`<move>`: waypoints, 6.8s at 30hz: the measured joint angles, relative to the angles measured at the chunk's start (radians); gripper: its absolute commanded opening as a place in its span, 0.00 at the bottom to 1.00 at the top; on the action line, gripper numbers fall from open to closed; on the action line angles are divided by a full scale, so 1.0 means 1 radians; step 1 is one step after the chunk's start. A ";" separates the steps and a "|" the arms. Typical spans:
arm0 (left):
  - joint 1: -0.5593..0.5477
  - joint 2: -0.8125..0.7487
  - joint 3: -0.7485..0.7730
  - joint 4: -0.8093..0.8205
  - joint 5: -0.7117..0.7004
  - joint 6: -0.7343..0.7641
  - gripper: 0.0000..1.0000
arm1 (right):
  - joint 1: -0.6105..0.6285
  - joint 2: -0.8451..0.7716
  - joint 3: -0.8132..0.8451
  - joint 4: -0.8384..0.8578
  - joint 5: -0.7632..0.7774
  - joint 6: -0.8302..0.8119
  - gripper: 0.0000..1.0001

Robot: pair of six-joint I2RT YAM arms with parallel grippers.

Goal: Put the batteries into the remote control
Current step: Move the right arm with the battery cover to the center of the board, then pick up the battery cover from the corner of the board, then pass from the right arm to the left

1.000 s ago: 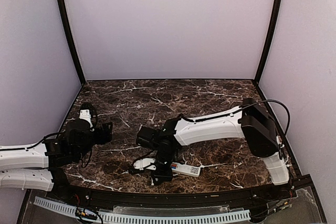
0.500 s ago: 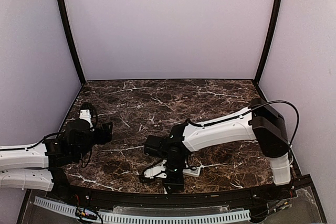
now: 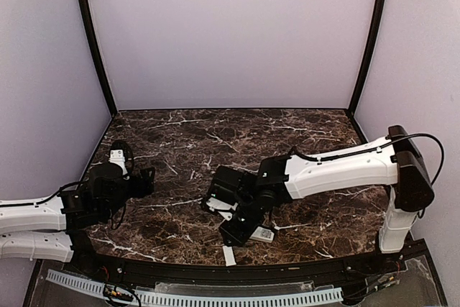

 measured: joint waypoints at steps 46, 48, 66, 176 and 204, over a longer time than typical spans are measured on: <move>0.000 0.000 0.000 0.031 0.073 0.010 0.82 | 0.169 0.289 0.226 -0.184 0.106 0.285 0.41; 0.000 0.002 0.000 0.031 0.074 0.010 0.82 | 0.179 0.289 0.226 -0.203 0.106 0.285 0.41; 0.000 0.003 0.000 0.031 0.074 0.011 0.82 | 0.189 0.304 0.246 -0.241 0.108 0.290 0.21; -0.126 0.011 -0.021 0.214 0.230 0.232 0.80 | 0.093 0.195 0.069 -0.010 0.211 0.140 0.12; -0.404 0.155 0.415 -0.117 0.635 1.039 0.74 | -0.128 -0.248 -0.117 0.051 0.047 -0.043 0.13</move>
